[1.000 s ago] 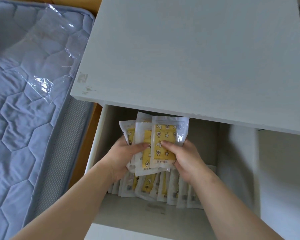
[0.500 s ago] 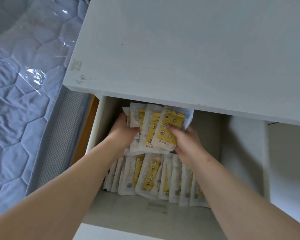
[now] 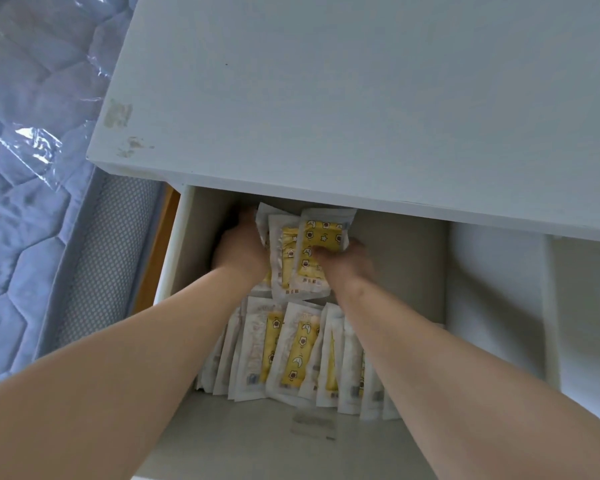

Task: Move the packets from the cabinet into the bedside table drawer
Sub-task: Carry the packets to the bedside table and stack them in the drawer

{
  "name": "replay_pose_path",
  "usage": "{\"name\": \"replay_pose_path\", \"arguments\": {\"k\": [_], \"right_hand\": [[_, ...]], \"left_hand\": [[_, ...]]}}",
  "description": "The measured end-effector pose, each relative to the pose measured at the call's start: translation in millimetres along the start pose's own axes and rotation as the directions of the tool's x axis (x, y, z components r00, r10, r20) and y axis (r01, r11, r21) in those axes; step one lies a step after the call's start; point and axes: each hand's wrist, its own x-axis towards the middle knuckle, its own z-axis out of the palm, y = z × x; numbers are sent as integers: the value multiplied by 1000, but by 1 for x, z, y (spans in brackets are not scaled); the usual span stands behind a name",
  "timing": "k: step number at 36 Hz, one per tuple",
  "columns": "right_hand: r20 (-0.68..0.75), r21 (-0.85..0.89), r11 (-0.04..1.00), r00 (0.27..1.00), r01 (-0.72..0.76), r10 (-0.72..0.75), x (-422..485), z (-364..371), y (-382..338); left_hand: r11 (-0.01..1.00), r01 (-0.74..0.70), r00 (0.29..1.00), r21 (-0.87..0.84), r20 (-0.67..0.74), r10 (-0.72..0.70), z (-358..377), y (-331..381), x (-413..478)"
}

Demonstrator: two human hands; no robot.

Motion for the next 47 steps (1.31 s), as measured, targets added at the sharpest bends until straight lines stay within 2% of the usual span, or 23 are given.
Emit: {"name": "replay_pose_path", "arguments": {"k": [4,6,7,9,10,12,17,20,25,28,32,35,38,40,47], "right_hand": [[-32,-266,964,999,9,-18,-2,-11,1],[-40,-352,936,998,29,-46,-7,-16,2],[-41,-372,927,998,38,-57,-9,-18,3],[-26,-345,937,997,57,-70,-11,-22,6],[-13,-315,947,997,66,-74,-11,-23,7],[16,-267,959,996,94,-93,-10,-24,8],[79,-178,965,980,193,-181,-10,-18,9],[90,-122,971,977,205,-195,-10,-13,8],[126,-146,965,972,217,-199,-8,-3,-1],[130,-175,964,975,202,-181,-7,-1,-5],[26,-366,914,984,173,-176,-7,-8,-3],[11,-286,943,984,172,-177,-7,-8,0],[32,-203,959,981,196,-193,-6,-3,-1],[45,-189,957,976,220,-215,-4,-2,-1],[106,-225,938,963,265,-246,-2,0,-2]], "left_hand": [[941,-36,998,338,-29,48,4,6,-5],[868,-148,983,474,-28,183,6,7,-5],[837,-232,967,496,22,255,7,6,-4],[796,-384,923,468,203,326,8,5,1],[788,-419,904,451,287,317,7,4,4],[789,-424,890,444,367,272,7,-2,9],[768,-408,908,494,305,286,6,-15,17],[742,-382,923,550,273,273,2,-8,17],[731,-328,944,598,236,230,-1,-1,20],[749,-340,936,569,286,208,-4,-1,20],[842,-340,913,420,364,187,-8,2,14],[878,-323,912,354,363,189,-5,5,12],[837,-347,909,424,373,187,-1,0,14],[816,-357,903,454,392,177,1,-4,15],[842,-314,907,439,400,130,-2,-2,13]]}}
